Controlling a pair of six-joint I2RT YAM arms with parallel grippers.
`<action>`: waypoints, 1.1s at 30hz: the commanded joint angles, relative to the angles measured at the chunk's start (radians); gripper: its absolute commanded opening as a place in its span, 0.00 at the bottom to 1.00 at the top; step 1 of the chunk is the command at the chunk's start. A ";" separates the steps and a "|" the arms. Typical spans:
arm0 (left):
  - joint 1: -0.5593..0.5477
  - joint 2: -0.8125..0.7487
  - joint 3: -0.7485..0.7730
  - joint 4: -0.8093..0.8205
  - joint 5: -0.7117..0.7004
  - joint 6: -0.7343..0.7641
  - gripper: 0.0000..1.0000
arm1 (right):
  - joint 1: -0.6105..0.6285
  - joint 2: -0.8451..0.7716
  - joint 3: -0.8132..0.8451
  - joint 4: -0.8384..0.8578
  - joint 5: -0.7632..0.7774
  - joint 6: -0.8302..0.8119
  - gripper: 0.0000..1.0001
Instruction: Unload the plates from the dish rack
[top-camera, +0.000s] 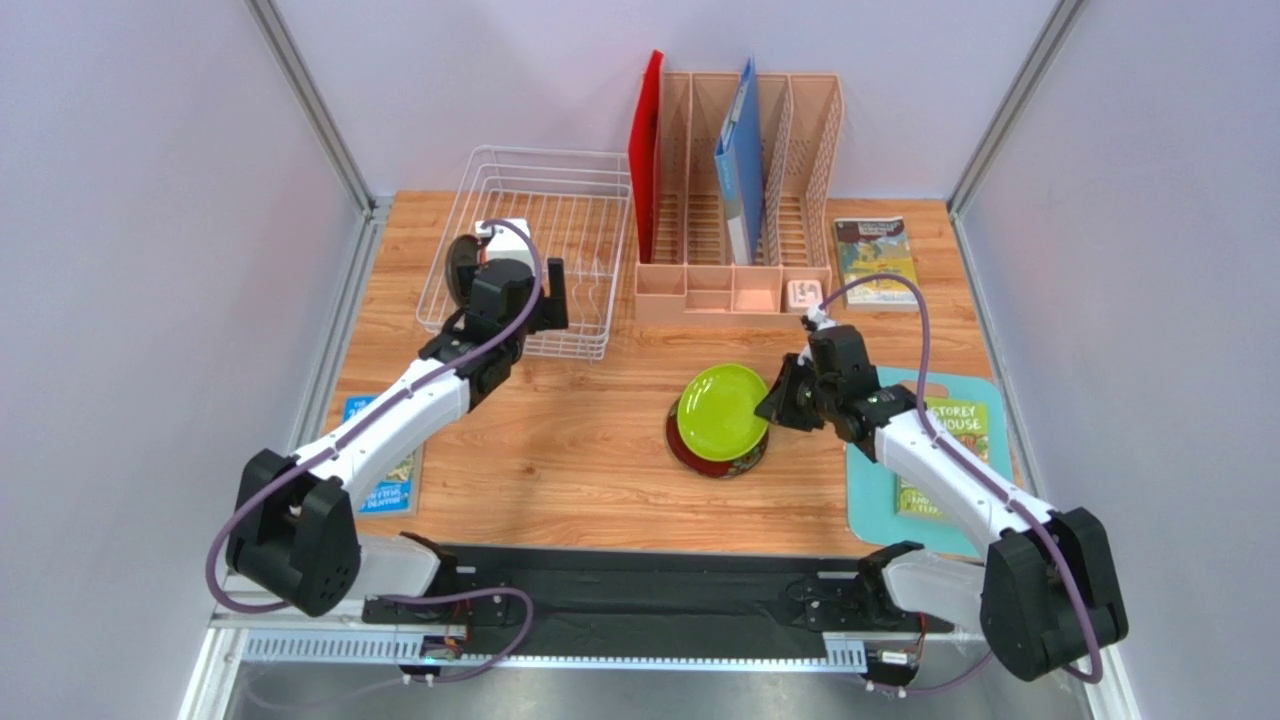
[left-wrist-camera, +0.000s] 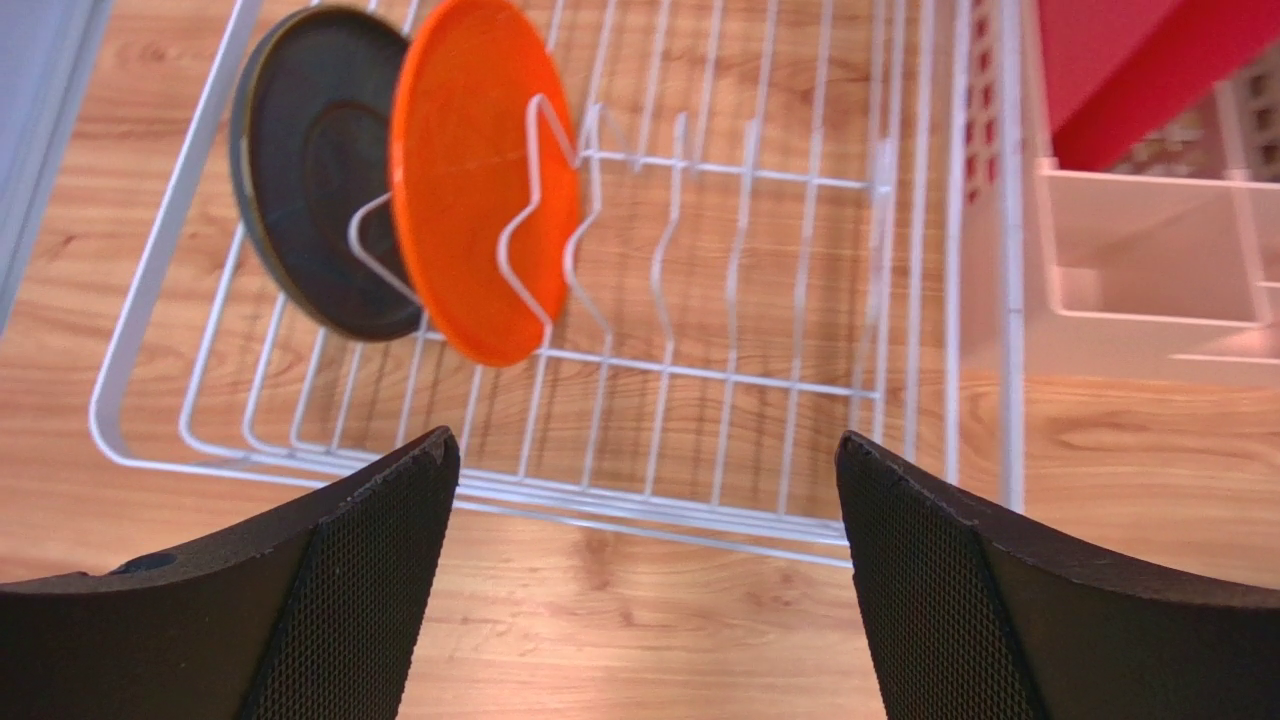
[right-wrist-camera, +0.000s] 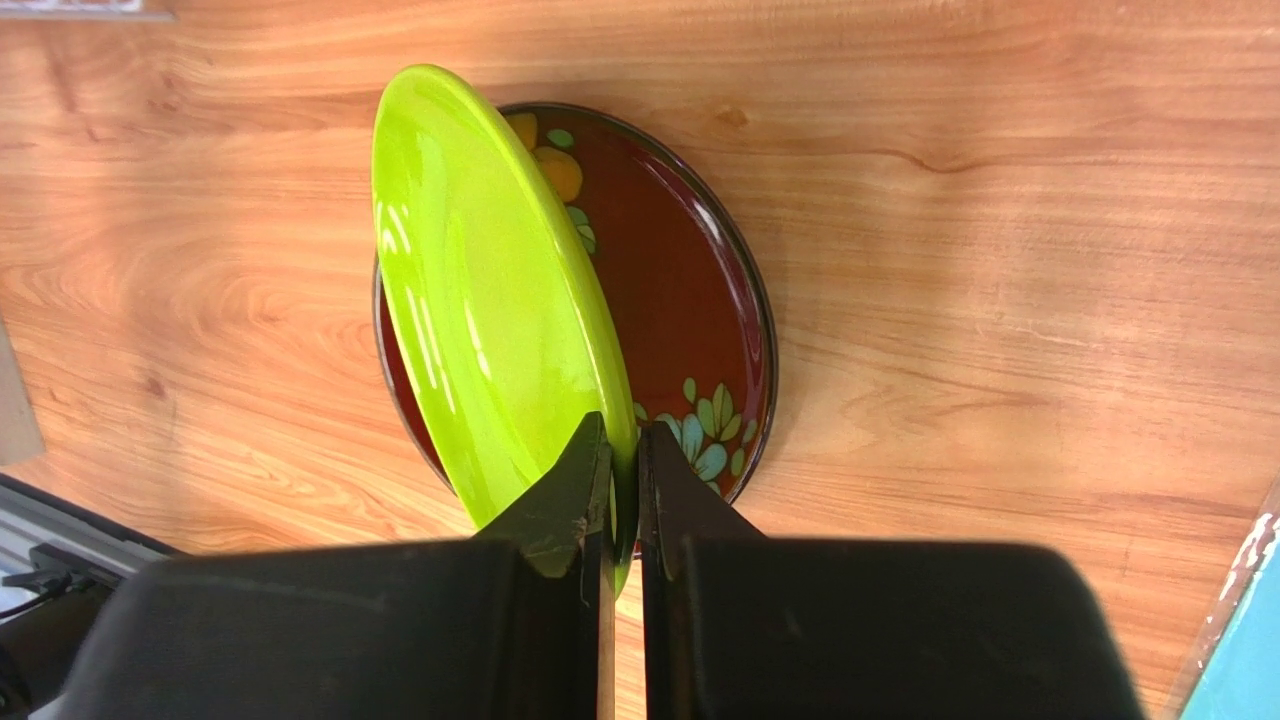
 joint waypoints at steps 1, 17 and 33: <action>0.061 0.033 0.046 -0.032 0.018 0.015 1.00 | -0.001 0.045 0.007 0.064 -0.034 -0.007 0.00; 0.179 0.122 0.080 -0.022 0.132 -0.011 0.99 | -0.001 0.172 0.023 0.017 -0.072 -0.029 0.27; 0.297 0.233 0.167 -0.011 0.209 -0.010 1.00 | 0.001 0.157 0.082 -0.046 -0.074 -0.119 0.53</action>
